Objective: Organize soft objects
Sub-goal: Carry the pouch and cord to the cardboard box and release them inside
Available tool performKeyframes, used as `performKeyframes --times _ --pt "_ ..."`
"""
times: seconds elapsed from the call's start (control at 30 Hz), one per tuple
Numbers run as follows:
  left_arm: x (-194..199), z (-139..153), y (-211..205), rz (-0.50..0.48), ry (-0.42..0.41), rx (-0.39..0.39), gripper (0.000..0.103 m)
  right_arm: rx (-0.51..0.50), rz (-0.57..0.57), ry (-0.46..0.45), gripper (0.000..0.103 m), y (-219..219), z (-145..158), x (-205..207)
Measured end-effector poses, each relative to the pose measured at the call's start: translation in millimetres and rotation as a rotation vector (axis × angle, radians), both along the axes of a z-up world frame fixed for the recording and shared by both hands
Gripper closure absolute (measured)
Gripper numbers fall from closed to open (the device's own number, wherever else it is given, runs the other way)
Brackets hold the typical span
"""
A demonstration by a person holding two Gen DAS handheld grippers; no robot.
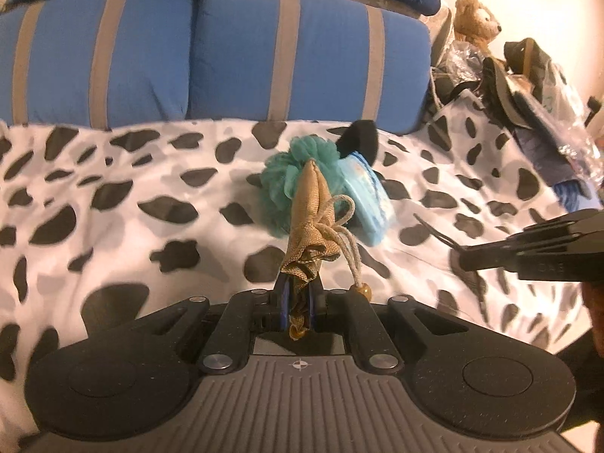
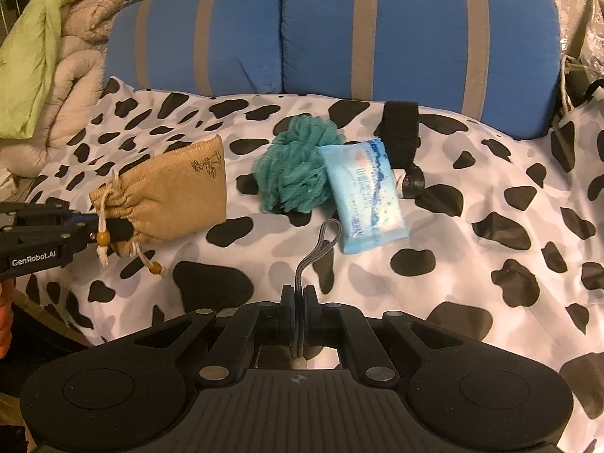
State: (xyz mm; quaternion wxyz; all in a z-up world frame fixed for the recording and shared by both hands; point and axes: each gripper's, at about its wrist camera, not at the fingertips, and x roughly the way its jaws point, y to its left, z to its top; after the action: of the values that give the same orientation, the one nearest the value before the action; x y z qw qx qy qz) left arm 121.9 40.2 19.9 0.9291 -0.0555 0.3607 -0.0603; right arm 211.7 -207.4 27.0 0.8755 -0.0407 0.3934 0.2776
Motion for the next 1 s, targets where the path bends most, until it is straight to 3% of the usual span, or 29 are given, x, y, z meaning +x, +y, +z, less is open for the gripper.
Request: performKeyframes --times 0.27,1.0 --pt "-28.9 2.5 5.3 -0.006 0.016 -0.083 0.093 0.022 0.006 0.010 0.097 -2.8 0.5 -19.4" --pt "-98.7 6.1 -14.2 -0.048 0.119 -0.105 0.093 0.021 0.036 0.041 0.097 -2.5 -5.2 -97.6"
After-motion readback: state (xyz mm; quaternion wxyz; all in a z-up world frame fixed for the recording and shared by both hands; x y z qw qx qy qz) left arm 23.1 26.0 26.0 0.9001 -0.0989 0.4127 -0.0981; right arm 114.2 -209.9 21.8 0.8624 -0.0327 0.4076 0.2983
